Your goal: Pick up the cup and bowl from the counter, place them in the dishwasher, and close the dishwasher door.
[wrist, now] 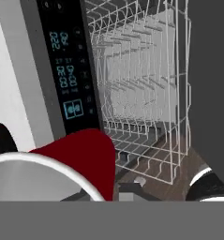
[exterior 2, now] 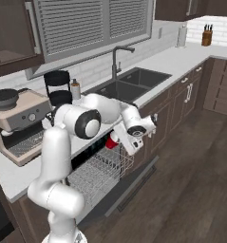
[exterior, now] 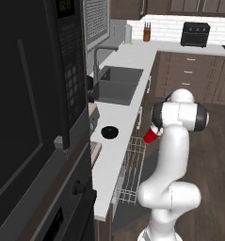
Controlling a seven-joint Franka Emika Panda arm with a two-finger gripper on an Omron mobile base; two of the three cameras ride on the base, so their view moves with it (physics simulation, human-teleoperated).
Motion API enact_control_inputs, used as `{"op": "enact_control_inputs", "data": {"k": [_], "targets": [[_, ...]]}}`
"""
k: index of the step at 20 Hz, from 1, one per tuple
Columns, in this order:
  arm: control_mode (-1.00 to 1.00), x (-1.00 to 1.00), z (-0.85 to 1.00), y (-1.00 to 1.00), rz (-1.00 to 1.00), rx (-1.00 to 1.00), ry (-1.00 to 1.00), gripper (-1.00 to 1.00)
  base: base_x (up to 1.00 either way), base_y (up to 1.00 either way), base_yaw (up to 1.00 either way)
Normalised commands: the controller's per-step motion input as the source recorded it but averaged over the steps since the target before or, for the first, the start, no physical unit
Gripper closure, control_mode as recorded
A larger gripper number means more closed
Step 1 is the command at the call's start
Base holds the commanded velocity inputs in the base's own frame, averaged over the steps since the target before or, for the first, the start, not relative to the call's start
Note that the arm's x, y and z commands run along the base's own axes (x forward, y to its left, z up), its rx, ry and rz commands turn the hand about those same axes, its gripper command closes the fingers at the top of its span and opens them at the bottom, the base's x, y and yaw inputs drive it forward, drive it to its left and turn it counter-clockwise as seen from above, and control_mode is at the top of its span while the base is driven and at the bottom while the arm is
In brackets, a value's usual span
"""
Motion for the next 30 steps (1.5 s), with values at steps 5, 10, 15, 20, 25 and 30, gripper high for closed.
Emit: {"op": "enact_control_inputs", "data": {"k": [5, 10, 15, 20, 25, 30], "targets": [[-1.00, 0.35, -0.62, -0.01, -0.05, 0.27, 0.04, 1.00, 0.00, 0.00, 0.00], [-1.00, 0.69, -0.65, 0.00, -0.06, 0.22, 0.13, 1.00, 0.00, 0.00, 0.00], [-1.00, 0.63, -0.36, 0.02, -0.09, 0.16, 0.19, 1.00, 0.00, 0.00, 0.00], [-1.00, 0.54, -0.09, 0.19, -0.13, 0.06, 0.24, 1.00, 0.00, 0.00, 0.00], [-1.00, 0.32, -0.12, 0.27, -0.16, 0.00, 0.31, 1.00, 0.00, 0.00, 0.00], [-1.00, 0.01, -0.21, 0.25, -0.18, 0.00, 0.35, 1.00, 0.00, 0.00, 0.00]]}}
